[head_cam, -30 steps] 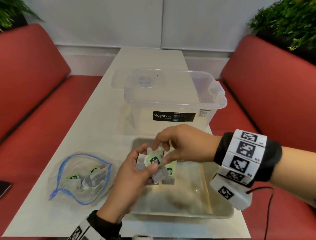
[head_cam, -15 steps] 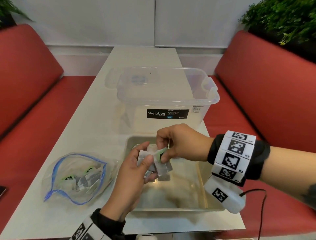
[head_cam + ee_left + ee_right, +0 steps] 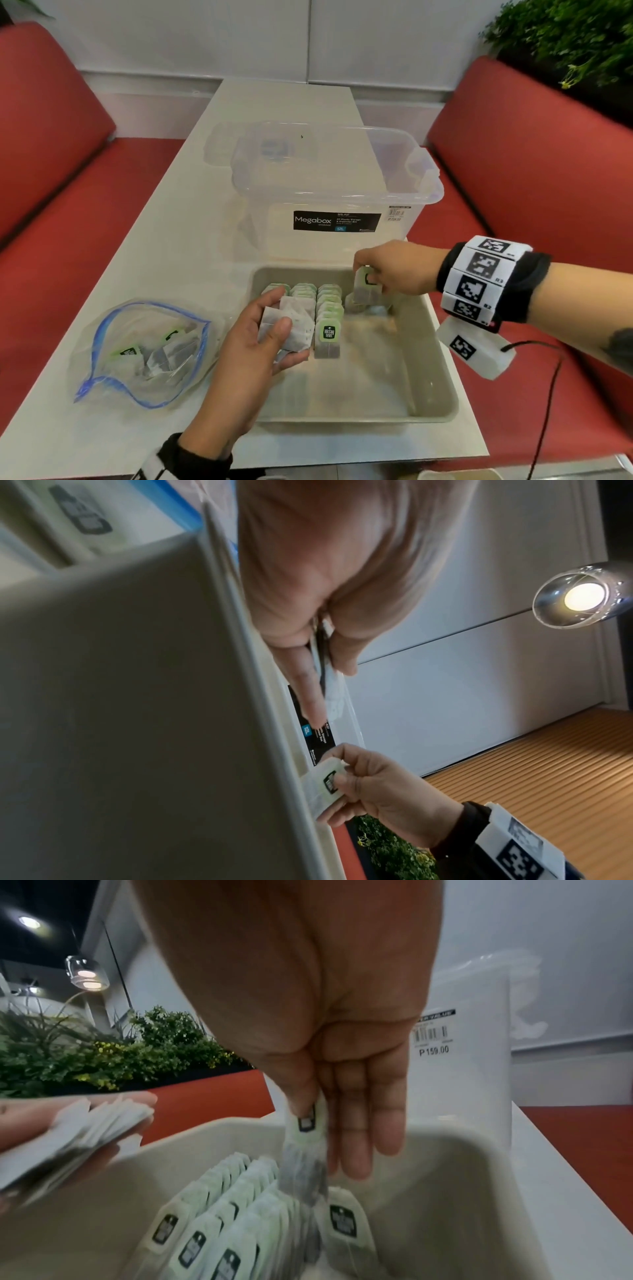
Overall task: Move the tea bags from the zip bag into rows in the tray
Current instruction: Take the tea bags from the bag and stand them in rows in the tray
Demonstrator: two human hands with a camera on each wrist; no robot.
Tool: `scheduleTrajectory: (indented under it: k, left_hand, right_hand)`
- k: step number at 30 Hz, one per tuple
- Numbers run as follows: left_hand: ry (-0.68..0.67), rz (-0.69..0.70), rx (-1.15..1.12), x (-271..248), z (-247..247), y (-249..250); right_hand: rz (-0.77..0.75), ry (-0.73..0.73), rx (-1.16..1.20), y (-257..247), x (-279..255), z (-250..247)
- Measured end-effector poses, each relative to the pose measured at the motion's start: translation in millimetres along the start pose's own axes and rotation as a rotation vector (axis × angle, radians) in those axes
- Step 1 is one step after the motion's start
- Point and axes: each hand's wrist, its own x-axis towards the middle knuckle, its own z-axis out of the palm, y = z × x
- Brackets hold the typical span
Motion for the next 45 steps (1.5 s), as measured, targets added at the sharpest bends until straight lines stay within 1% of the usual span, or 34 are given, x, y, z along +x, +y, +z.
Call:
scheduleTrajectory:
  k: [3, 7, 15, 21, 33, 45]
  left_hand:
    - [-0.005, -0.002, 0.006, -0.7, -1.8, -1.1]
    - [-0.006, -0.011, 0.009, -2.5, -3.7, -2.8]
    - [-0.036, -0.009, 0.033, -5.0, -5.3, -4.2]
    - [-0.037, -0.017, 0.064, -4.8, -6.0, -5.1]
    - [-0.051, -0.030, 0.068, -5.8, -5.5, -3.8]
    - [-0.069, -0.041, 0.071, -6.7, -5.4, -2.9]
  right_hand:
    - [0.035, -0.072, -0.106, -5.5, 4.7, 10.2]
    - [0.061, -0.107, -0.207, -10.2, 14.7, 17.0]
    - [0.086, -0.009, -0.306, -17.3, 24.3, 23.6]
    - [0.095, 0.011, -0.449, -28.9, 25.0, 21.9]
    - [0.132, -0.033, -0.566, -39.5, 34.3, 20.5]
    - [0.125, -0.019, -0.672, -44.5, 31.7, 16.4]
